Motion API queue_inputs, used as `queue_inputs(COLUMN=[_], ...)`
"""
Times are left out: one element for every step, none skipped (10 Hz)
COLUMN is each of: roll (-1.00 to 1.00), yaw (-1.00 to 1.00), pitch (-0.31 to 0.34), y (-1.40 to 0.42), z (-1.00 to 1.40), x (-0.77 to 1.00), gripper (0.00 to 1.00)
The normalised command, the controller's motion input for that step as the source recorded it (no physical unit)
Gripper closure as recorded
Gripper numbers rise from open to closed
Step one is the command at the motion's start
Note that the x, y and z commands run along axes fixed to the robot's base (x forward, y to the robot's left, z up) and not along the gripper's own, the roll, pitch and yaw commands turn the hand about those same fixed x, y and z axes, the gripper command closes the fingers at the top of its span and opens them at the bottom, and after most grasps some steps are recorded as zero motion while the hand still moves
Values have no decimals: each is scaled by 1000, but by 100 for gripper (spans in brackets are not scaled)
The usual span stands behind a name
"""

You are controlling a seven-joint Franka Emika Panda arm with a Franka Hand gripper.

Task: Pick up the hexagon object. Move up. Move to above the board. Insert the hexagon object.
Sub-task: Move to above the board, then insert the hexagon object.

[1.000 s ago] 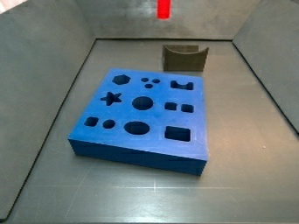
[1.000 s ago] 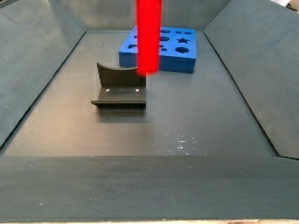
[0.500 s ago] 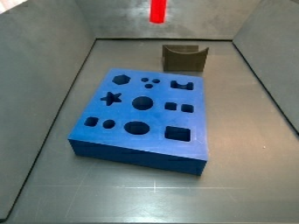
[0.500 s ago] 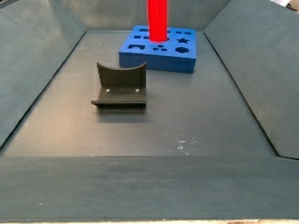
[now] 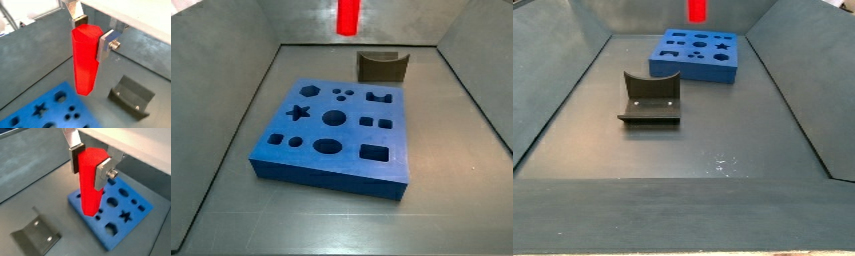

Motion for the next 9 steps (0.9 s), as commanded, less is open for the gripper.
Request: queue_inputs(roll=[-2, -4, 11, 1, 4, 1, 2, 40, 16], yaw=[8, 9, 11, 6, 9, 8, 5, 0, 0], pitch=[16, 28, 42, 58, 73, 91, 107, 70, 0], y=[-1000, -1000, -1000, -1000, -689, -412, -217, 0, 0], z=[203, 213, 226, 236, 175, 112, 68, -34, 0], x=[-134, -129, -124, -109, -54, -9, 24, 0, 0], gripper=[100, 100, 100, 100, 100, 100, 100, 100, 100])
